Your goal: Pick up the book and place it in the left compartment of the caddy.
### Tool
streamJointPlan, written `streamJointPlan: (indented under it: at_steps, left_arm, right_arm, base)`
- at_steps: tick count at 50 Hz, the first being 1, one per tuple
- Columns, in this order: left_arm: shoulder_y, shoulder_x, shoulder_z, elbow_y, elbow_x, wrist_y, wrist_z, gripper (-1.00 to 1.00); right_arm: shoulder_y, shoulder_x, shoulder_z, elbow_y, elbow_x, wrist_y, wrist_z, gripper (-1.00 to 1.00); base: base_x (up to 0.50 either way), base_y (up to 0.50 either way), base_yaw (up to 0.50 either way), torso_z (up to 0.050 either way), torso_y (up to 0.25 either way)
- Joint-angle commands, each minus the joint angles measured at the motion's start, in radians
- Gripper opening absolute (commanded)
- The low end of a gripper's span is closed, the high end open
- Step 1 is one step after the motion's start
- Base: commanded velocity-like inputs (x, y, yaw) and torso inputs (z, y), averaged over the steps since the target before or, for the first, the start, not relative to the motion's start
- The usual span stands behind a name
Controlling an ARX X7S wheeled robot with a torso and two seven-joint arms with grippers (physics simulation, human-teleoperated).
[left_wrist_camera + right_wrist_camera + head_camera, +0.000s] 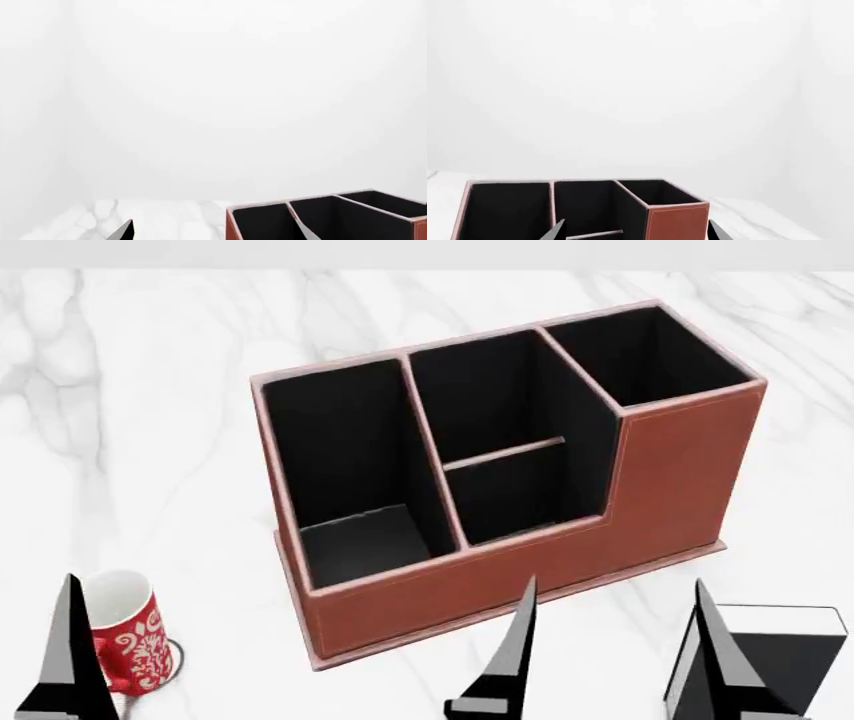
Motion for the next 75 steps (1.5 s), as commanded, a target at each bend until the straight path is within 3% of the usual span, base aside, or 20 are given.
streamJointPlan:
  at_steps: [1, 35, 37, 38, 41, 75]
  left_arm:
    - [-0.002, -0.018, -0.005, 0.073, -0.020, -0.045, -0.020, 1.00]
    - [0.004, -0.045, 0.007, 0.098, -0.052, -0.030, -0.056, 1.00]
    - [0.023, -0.052, 0.009, 0.098, -0.075, 0.024, -0.029, 1.00]
    - [0.053, -0.032, -0.007, 0.093, -0.074, 0.104, -0.038, 1.00]
    - [0.034, -0.049, -0.004, 0.094, -0.083, 0.043, -0.040, 1.00]
    - [0.033, -0.075, -0.005, 0.093, -0.126, 0.055, -0.069, 1.00]
  right_arm:
    - [0.010, 0.018, -0.013, -0.077, -0.015, 0.061, 0.018, 1.00]
    - [0.006, 0.038, 0.007, -0.075, 0.033, 0.074, 0.060, 1.00]
    - [0.006, 0.041, 0.007, -0.075, 0.033, 0.074, 0.061, 1.00]
    - [0.004, 0.042, 0.009, -0.072, 0.036, 0.068, 0.063, 1.00]
    - [0.003, 0.045, 0.013, -0.067, 0.043, 0.063, 0.064, 1.00]
    - [0.009, 0.071, 0.011, -0.093, 0.058, 0.096, 0.091, 1.00]
  base:
    - [0.00, 0.00, 0.00, 0.000, 0.000]
    - [0.34, 0.00, 0.00, 0.000, 0.000]
    - [0.00, 0.00, 0.00, 0.000, 0.000]
    - [0.00, 0.00, 0.00, 0.029, 0.000]
    - [0.00, 0.00, 0.00, 0.050, 0.000]
    - [0.00, 0.00, 0.00, 0.050, 0.000]
